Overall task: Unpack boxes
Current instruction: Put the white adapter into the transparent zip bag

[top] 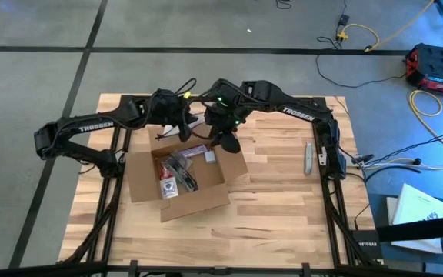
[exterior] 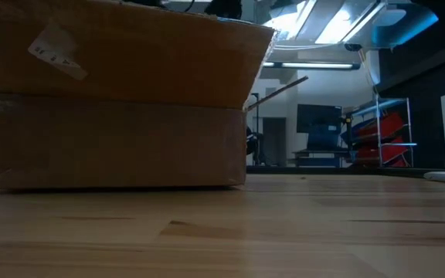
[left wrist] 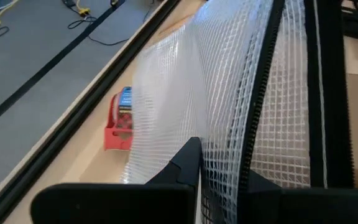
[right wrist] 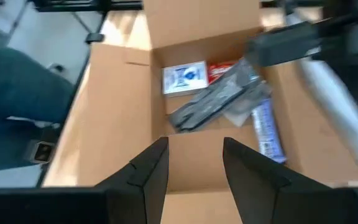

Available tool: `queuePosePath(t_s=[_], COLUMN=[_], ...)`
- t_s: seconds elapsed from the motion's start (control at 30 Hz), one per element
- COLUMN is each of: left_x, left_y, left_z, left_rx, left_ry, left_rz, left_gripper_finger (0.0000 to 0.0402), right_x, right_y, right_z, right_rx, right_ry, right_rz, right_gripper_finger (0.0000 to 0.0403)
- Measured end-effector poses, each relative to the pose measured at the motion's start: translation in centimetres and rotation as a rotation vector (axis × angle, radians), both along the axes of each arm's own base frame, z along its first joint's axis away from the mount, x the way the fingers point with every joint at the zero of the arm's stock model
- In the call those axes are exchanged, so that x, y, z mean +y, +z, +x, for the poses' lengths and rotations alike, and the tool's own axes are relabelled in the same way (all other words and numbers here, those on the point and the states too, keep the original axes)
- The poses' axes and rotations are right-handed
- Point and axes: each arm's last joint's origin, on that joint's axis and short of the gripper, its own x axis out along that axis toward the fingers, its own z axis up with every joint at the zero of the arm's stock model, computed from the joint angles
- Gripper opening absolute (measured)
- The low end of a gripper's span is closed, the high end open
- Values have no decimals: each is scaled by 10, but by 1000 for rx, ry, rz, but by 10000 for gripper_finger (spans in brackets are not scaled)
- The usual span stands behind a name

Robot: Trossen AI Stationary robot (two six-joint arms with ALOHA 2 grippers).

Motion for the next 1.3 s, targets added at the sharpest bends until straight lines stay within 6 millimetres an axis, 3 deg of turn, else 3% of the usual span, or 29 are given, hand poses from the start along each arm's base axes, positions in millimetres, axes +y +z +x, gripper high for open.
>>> queuePosePath(t_s=[0.23,0.37,0.57,0.7,0.8,0.93,1.1,1.3], left_x=[12,13,13,13,13,12,10,10], left_y=[0,0,0,0,0,0,-1,-2], left_z=[-6,-7,-7,-7,-7,-6,-7,-7], left_rx=[0,1,13,9,9,-2,6,8], left_ry=[48,54,35,24,22,3,8,11], left_rz=[0,2,23,20,19,-8,-34,-42], left_gripper_finger=[0,0,0,0,0,0,0,0], right_x=[1,5,31,52,58,68,67,55], right_y=[-3,-4,-13,-36,-53,-82,-121,-139], right_z=[1,3,12,24,31,38,37,38], right_rx=[32,53,41,59,75,76,166,174], right_ry=[-53,-105,-51,-86,-174,-154,-218,-159], right_rz=[-26,-46,-203,-208,-201,-233,-205,-262], right_gripper_finger=[161,213,303,331,334,334,335,335])
